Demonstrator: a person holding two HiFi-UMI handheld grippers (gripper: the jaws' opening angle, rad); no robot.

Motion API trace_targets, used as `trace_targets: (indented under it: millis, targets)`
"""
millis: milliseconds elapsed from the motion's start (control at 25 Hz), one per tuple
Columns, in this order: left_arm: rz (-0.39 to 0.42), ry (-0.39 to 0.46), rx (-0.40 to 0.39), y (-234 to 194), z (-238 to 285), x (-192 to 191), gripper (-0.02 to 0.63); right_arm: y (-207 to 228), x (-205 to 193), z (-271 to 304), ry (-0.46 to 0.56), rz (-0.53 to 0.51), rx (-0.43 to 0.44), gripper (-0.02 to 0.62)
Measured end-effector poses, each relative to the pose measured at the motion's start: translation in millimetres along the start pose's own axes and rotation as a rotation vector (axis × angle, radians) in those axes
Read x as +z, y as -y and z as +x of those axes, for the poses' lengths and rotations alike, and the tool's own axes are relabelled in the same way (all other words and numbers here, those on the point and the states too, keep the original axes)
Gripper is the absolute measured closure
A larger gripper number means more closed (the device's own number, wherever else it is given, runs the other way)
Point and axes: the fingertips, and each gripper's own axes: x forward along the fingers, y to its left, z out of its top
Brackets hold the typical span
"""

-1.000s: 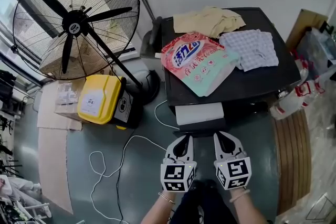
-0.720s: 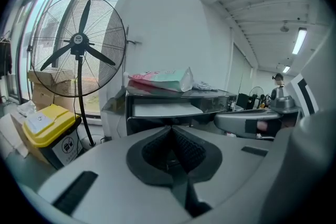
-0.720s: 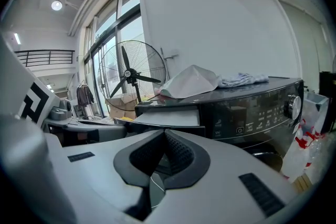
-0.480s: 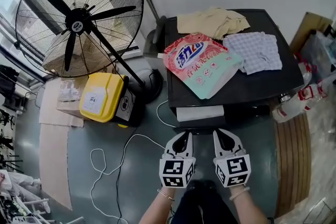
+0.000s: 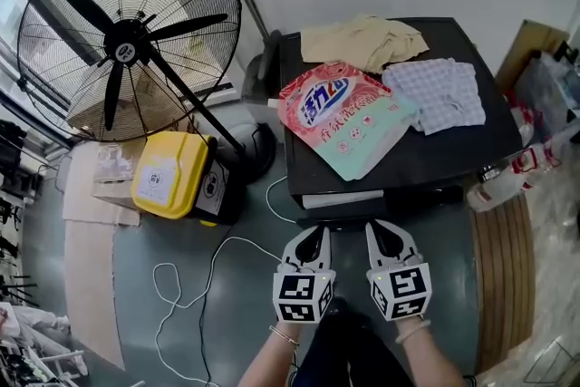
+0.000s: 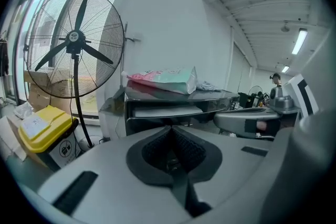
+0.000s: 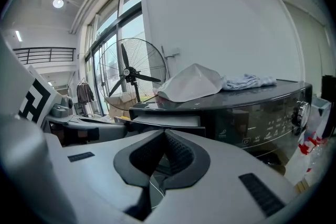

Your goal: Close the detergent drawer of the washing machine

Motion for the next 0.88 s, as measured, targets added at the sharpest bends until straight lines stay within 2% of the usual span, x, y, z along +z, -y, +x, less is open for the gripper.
trace_targets:
  millis: [360,600,880]
  targets:
    - [0.014,0.019,-0.03,-2,1,3,0.591,0,2,2,0.022,0.017,-0.04,0.571]
    - [-0.022,0.003,-0.018,-12,18,9,0.591,7,9,19,0.003,0.01,-0.047,0.569]
    - [-0.021,0.008,-0.035,-16,24,13,0.591,9,13,27,0.012,0.014,-0.06,0.57]
